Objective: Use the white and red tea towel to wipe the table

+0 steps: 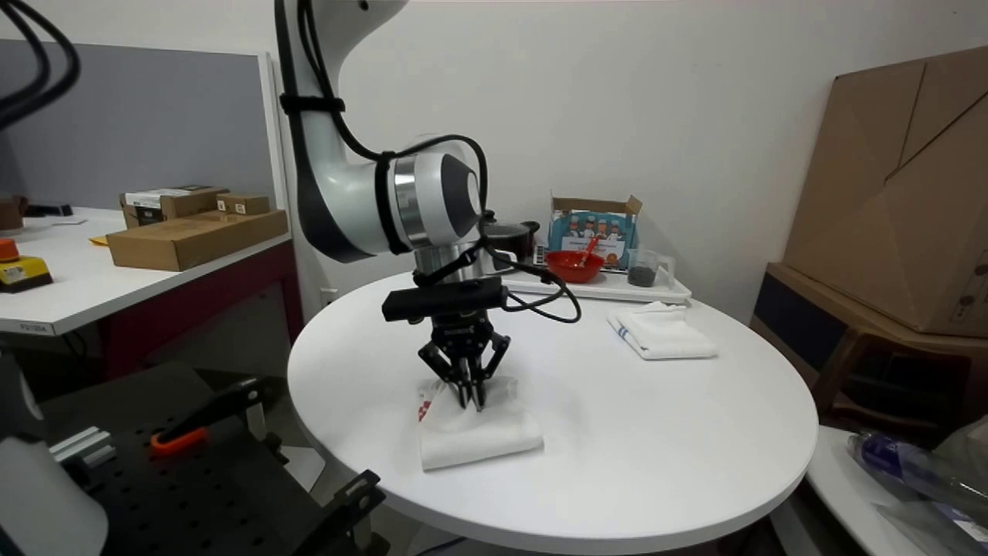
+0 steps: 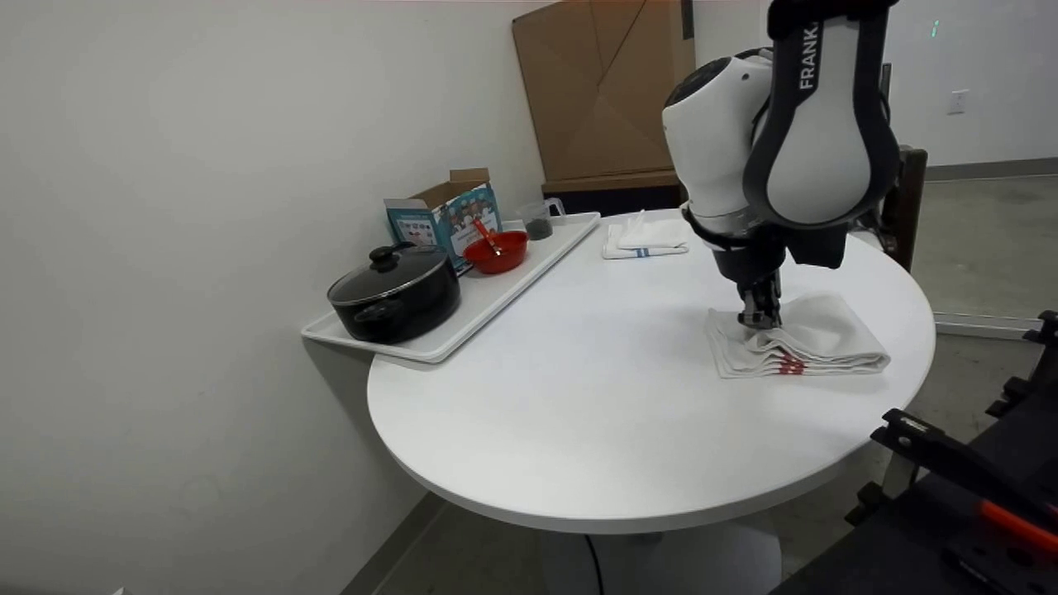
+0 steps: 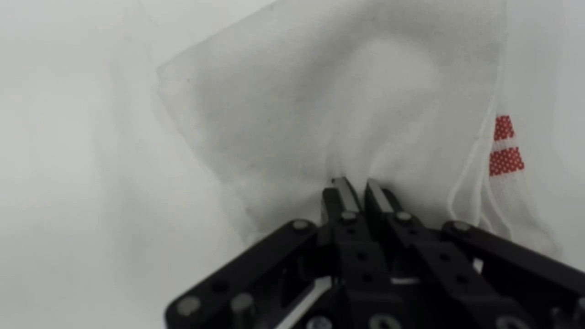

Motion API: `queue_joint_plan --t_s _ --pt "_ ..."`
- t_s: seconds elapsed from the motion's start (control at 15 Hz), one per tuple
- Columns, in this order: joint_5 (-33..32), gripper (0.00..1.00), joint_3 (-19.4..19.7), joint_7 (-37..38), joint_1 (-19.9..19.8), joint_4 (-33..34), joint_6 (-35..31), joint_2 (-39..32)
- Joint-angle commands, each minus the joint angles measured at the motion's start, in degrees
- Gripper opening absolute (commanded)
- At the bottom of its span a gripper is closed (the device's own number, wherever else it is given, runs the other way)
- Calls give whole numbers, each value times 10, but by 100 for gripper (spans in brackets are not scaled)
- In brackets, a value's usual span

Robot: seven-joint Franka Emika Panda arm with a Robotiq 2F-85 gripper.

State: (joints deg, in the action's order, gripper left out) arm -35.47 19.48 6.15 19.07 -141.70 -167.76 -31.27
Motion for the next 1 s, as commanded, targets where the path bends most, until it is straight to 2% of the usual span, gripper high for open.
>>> queue_joint_plan --t_s 0.0,0.47,0.93 --pt "28 5 -75 7 15 18 3 -49" --pt "30 5 -183 -7 39 80 62 -71" --pt "-3 5 -219 -27 75 174 133 -117"
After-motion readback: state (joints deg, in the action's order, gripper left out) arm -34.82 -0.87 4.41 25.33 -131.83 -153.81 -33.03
